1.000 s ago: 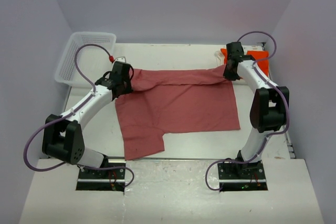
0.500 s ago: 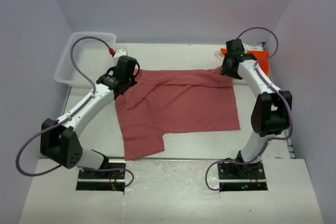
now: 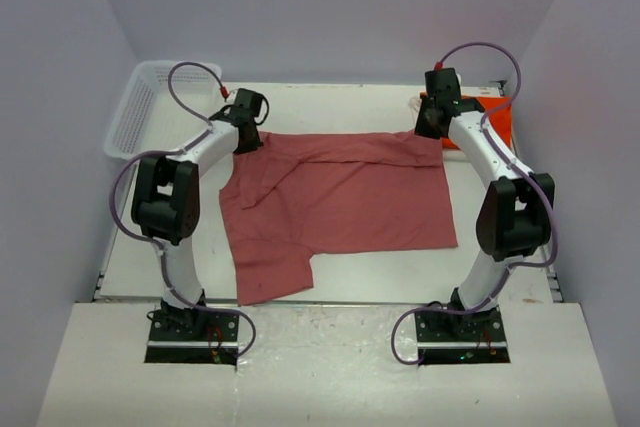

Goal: Fold and stack the t-shirts
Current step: Fold the flattened tshirt in 1/3 of the way

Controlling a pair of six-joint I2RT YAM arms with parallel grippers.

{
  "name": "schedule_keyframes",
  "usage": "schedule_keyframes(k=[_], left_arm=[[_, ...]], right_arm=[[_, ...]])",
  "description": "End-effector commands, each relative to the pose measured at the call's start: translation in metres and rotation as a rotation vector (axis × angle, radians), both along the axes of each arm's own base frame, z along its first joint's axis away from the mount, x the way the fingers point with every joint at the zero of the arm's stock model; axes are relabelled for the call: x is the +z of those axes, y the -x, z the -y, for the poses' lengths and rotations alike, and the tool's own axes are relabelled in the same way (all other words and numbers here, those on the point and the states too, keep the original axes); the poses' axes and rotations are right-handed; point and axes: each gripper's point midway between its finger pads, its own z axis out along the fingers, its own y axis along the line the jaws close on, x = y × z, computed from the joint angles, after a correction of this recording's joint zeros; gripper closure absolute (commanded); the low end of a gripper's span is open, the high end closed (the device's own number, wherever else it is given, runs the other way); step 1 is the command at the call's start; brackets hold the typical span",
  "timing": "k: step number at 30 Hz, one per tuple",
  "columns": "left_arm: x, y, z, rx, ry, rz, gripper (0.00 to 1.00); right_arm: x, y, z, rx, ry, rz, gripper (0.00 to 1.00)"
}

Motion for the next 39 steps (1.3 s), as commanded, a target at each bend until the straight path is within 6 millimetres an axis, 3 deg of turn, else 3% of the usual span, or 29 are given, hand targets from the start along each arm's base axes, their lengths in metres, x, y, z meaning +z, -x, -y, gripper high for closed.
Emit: schedule_keyframes(k=[1,9,10,11,12,14,16,23,30,39], left_arm=[[0.023,-0.032,-0.016,0.009,0.021,0.084,1.0],[0.021,-0.063,-0.023,-0.038,0.046,0.097,1.0],[0.017,-0.065,-0.024,-0.041,0.047,0.088,1.0],[0.02,-0.068,-0.025,-0.04,0.052,0.098,0.83],[0.022,-0.072,-0.03,-0.034,0.052,0.109,0.73],[0.023,-0.08,-0.041,-0.025,0.049,0.117,0.63],[0.011,-0.085,-0.047,-0.02,0.05,0.09,0.61],[0.003,-0.102,-0.063,-0.021,0.089,0.08,0.62],[-0.014,-0.105,-0.059,-0.051,0.124,0.056,0.63],[-0.015,-0.108,-0.053,-0.073,0.159,0.064,0.63]], right_arm=[[0.013,-0.018,-0.008,0.041,-0.012,0.053,1.0],[0.008,-0.03,-0.015,0.059,-0.032,0.036,1.0],[0.005,-0.03,-0.016,0.063,-0.035,0.023,0.93],[0.006,-0.031,-0.017,0.068,-0.035,0.026,0.84],[0.007,-0.031,-0.017,0.074,-0.035,0.028,0.84],[0.005,-0.031,-0.015,0.075,-0.024,0.024,0.82],[0.006,-0.03,-0.014,0.075,-0.018,0.024,0.82],[0.006,-0.031,-0.013,0.079,-0.008,0.03,0.82],[0.005,-0.033,-0.013,0.07,-0.009,0.026,0.83],[0.0,-0.033,-0.011,0.066,0.002,0.015,0.83]])
